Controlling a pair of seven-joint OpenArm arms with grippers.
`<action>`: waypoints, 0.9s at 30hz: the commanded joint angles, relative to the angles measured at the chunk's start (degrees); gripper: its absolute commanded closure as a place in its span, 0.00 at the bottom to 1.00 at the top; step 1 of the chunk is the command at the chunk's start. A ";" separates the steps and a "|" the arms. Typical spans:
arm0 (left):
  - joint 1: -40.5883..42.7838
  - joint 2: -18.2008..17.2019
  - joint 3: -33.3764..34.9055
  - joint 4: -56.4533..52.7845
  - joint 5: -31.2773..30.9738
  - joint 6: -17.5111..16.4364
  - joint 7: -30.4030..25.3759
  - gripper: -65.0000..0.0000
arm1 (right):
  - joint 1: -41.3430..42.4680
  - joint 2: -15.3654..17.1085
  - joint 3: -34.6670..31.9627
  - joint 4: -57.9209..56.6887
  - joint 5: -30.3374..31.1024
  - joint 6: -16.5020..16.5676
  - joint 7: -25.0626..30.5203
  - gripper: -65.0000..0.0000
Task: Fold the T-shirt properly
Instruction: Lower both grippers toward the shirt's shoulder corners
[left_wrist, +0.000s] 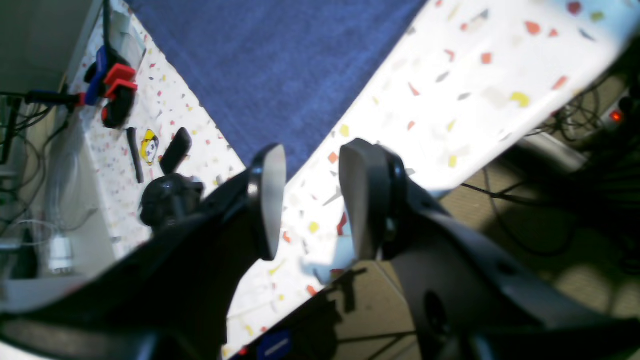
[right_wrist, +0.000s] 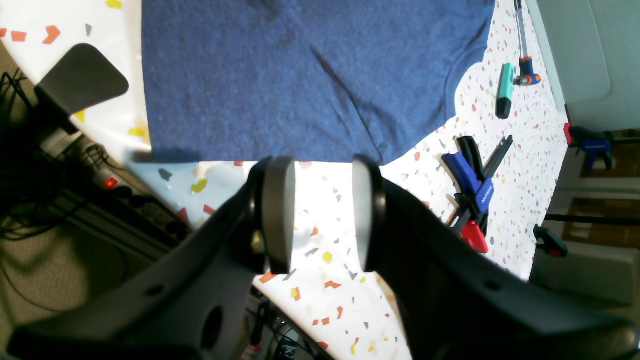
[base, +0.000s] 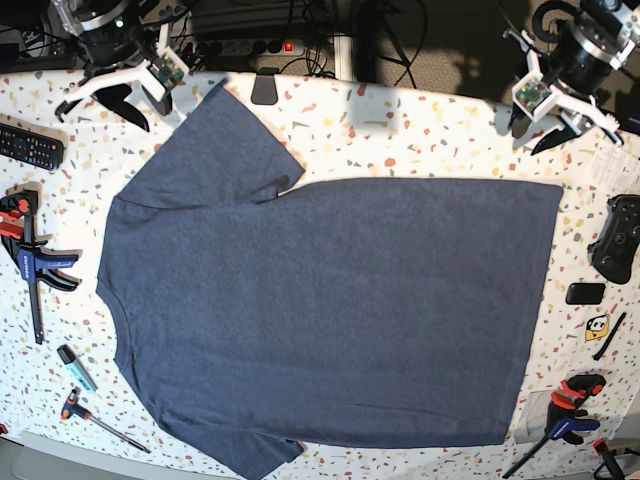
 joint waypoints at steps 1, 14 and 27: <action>-1.09 -0.52 -0.35 -1.05 -0.31 0.83 -0.48 0.67 | -0.44 0.28 0.39 1.07 -0.39 -0.48 0.20 0.70; -12.63 -5.73 3.37 -18.29 3.17 0.85 -0.50 0.66 | -0.44 0.28 0.39 1.07 -0.37 -0.50 -1.42 0.70; -21.51 -6.82 9.11 -27.21 7.15 2.73 -0.55 0.67 | -0.44 0.28 0.39 1.07 -0.39 -0.61 -5.22 0.70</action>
